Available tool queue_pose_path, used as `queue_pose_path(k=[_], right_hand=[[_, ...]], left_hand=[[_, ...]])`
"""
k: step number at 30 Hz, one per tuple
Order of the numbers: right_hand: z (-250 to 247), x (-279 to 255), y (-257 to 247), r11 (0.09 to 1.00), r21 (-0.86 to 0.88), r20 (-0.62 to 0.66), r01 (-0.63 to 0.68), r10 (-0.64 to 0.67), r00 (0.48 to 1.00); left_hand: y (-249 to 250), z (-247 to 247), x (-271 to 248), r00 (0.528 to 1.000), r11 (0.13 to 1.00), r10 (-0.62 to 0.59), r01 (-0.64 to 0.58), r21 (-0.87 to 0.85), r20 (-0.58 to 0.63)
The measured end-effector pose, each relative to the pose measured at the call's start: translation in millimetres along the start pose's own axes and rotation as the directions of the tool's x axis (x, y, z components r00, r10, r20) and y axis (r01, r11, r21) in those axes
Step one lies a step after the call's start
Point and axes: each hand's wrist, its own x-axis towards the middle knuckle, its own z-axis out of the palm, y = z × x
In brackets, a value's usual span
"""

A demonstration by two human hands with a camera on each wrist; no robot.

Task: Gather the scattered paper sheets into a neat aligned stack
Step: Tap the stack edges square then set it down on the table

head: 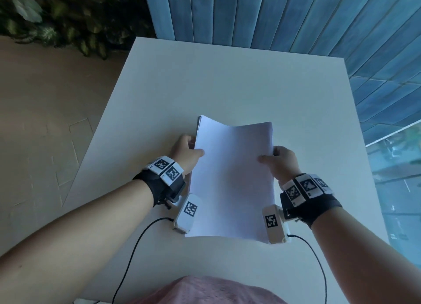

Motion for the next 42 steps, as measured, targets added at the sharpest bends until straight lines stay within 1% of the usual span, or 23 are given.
queue_pose_path(k=[2, 3, 5, 7, 8, 10, 12, 13, 15, 19, 21, 23, 27, 30, 34, 37, 40, 42], right_hand=[[-12.6, -8.8, -18.5, 0.988, 0.057, -0.106, 0.144, -0.137, 0.985], [-20.7, -14.0, -30.1, 0.972, 0.092, -0.154, 0.218, -0.202, 0.967], [-36.0, -26.3, -51.5, 0.922, 0.156, -0.23, 0.356, -0.316, 0.92], [-44.4, -41.3, -65.4, 0.856, 0.202, -0.288, 0.476, -0.412, 0.864], [-45.2, -48.1, -68.5, 0.826, 0.208, -0.318, 0.524, -0.45, 0.835], [-42.1, -59.7, -68.6, 0.78, 0.206, -0.385, 0.591, -0.49, 0.782], [-36.0, -68.2, -64.2, 0.741, 0.222, -0.432, 0.633, -0.507, 0.745], [-32.4, -71.1, -61.4, 0.733, 0.228, -0.442, 0.641, -0.509, 0.738], [-25.2, -75.4, -53.0, 0.737, 0.232, -0.438, 0.635, -0.504, 0.744], [-14.9, -78.6, -36.3, 0.75, 0.255, -0.37, 0.61, -0.508, 0.778], [-14.1, -76.7, -31.0, 0.753, 0.253, -0.345, 0.607, -0.516, 0.784], [-14.5, -73.0, -27.6, 0.758, 0.253, -0.333, 0.601, -0.515, 0.79], [-14.0, -66.2, -21.2, 0.774, 0.293, -0.301, 0.562, -0.483, 0.822], [-11.3, -60.7, -15.5, 0.788, 0.316, -0.265, 0.528, -0.461, 0.847], [-11.3, -54.2, -11.3, 0.8, 0.306, -0.237, 0.517, -0.462, 0.855], [-12.0, -50.6, -10.1, 0.806, 0.331, -0.206, 0.491, -0.446, 0.871], [-10.3, -48.8, -7.9, 0.804, 0.364, -0.179, 0.47, -0.434, 0.883], [-7.3, -48.9, -8.3, 0.791, 0.405, -0.184, 0.459, -0.421, 0.888]], left_hand=[[22.1, -9.1, -11.6, 0.985, 0.986, 0.152, -0.156, -0.052, -0.078], [35.0, -15.7, -18.6, 0.965, 0.968, 0.238, -0.245, -0.055, -0.111], [57.5, -28.9, -33.2, 0.898, 0.905, 0.411, -0.423, -0.051, -0.16], [70.8, -36.7, -48.6, 0.82, 0.823, 0.547, -0.564, -0.073, -0.171], [72.8, -37.4, -55.0, 0.781, 0.782, 0.599, -0.618, -0.08, -0.179], [69.3, -35.6, -63.3, 0.724, 0.723, 0.657, -0.684, -0.099, -0.211], [63.8, -32.0, -68.1, 0.7, 0.695, 0.668, -0.708, -0.125, -0.254], [61.5, -30.4, -69.5, 0.701, 0.693, 0.66, -0.707, -0.141, -0.269], [54.0, -26.9, -70.8, 0.718, 0.701, 0.634, -0.69, -0.18, -0.287], [41.4, -24.7, -73.6, 0.78, 0.737, 0.558, -0.623, -0.262, -0.284], [38.1, -25.1, -72.8, 0.811, 0.746, 0.515, -0.584, -0.321, -0.277], [36.6, -25.1, -70.2, 0.832, 0.763, 0.485, -0.553, -0.334, -0.27], [33.8, -20.9, -68.6, 0.839, 0.791, 0.484, -0.542, -0.286, -0.25], [28.7, -17.3, -66.0, 0.859, 0.814, 0.453, -0.507, -0.283, -0.236], [21.7, -12.9, -63.7, 0.872, 0.832, 0.434, -0.484, -0.271, -0.226], [19.9, -11.0, -62.7, 0.883, 0.836, 0.415, -0.465, -0.292, -0.22], [20.5, -9.8, -62.9, 0.9, 0.838, 0.396, -0.436, -0.329, -0.183], [21.3, -9.3, -62.3, 0.899, 0.825, 0.403, -0.437, -0.358, -0.17]])
